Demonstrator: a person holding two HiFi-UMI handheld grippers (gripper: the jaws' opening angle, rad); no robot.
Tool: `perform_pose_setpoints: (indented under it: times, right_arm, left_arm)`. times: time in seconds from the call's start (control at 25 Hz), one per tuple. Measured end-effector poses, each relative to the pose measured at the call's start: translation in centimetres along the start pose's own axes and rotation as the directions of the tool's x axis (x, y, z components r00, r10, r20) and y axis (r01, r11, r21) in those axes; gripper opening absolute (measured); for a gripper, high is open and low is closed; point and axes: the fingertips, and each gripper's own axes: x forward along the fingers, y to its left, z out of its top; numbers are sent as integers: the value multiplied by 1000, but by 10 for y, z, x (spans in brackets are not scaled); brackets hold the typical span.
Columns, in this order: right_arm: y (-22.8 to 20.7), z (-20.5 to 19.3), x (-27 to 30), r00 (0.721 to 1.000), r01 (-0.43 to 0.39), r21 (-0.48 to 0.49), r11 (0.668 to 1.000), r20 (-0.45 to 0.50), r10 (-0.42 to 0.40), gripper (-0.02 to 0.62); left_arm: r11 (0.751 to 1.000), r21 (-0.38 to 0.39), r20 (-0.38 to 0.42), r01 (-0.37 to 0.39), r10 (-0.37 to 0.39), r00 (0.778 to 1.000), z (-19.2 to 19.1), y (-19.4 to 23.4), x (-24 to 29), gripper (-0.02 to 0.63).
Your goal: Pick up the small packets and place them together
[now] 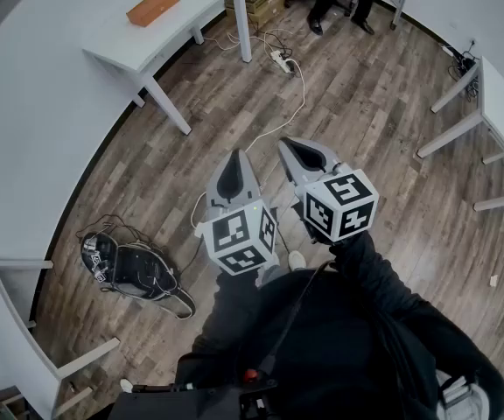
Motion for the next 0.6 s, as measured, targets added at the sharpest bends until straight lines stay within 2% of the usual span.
perform_pose_setpoints:
  times: [0.6]
  right_arm:
    - [8,-4,4,1000,-14,24,1000,16,14,2]
  left_arm:
    - [1000,-9,6,4,-4,1000,2,10,-3,-2]
